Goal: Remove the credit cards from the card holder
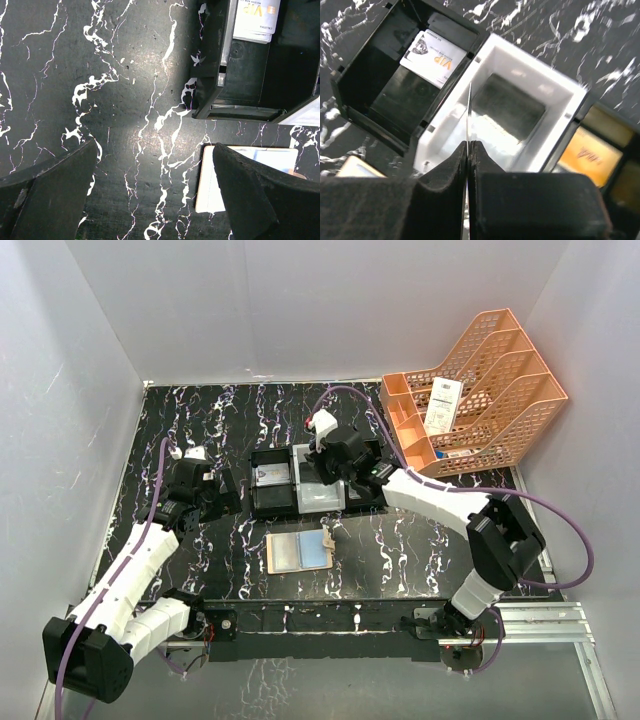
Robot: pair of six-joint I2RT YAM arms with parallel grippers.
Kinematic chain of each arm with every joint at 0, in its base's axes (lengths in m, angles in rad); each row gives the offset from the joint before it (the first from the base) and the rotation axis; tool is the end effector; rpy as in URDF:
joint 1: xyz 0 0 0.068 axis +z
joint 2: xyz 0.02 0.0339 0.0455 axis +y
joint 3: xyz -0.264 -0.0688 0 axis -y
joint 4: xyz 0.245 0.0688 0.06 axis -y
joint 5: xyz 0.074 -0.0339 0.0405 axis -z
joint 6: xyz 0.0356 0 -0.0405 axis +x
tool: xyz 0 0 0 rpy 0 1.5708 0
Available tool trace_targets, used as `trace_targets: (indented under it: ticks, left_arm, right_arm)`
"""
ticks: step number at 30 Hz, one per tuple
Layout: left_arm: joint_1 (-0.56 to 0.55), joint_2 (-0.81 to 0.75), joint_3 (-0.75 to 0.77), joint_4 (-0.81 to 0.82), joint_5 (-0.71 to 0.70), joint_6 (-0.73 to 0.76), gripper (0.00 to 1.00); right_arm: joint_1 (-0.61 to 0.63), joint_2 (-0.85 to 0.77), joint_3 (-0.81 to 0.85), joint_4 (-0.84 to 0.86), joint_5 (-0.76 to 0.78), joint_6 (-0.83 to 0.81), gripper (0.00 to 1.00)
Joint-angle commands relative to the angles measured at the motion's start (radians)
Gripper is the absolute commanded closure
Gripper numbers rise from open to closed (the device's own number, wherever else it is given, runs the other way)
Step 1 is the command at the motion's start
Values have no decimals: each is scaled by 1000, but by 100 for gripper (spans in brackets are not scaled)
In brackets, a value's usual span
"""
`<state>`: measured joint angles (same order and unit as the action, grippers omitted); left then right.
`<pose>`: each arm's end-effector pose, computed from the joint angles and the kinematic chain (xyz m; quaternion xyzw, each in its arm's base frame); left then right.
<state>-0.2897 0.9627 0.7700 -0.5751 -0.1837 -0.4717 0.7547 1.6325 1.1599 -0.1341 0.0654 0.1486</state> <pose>0.1931 -0.0508 0.2664 -0.1190 0.9095 -0.0662 0.3927 0.2724 0.2530 0.2565 -0.2498 0.8497 0.1762 0.4295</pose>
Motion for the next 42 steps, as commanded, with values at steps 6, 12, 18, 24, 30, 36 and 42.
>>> trace_targets:
  ticks: [6,12,18,24,30,36,42]
  left_arm:
    - [4,-24,-3,8,-19,10,1]
    - [4,-32,-6,8,-29,10,1]
    - [4,-33,-7,11,-26,10,1]
    - [4,-35,-6,11,-25,13,1]
    - [4,-54,-12,17,-27,15,1]
    - [4,-53,-14,22,-21,17,1]
    - [4,-50,-16,25,-16,19,1]
  right_arm:
    - [5,46,-8,176,-21,-717,100]
    - [-12,102,18,204,-72,-860,100]
    - [-23,168,56,199,-91,-935,100]
    - [-36,219,79,231,-74,-999,100]
    - [-50,255,73,276,-75,-1028,100]
    - [-56,283,71,317,-70,-1044,100]
    - [-55,313,85,308,-73,-1046,99]
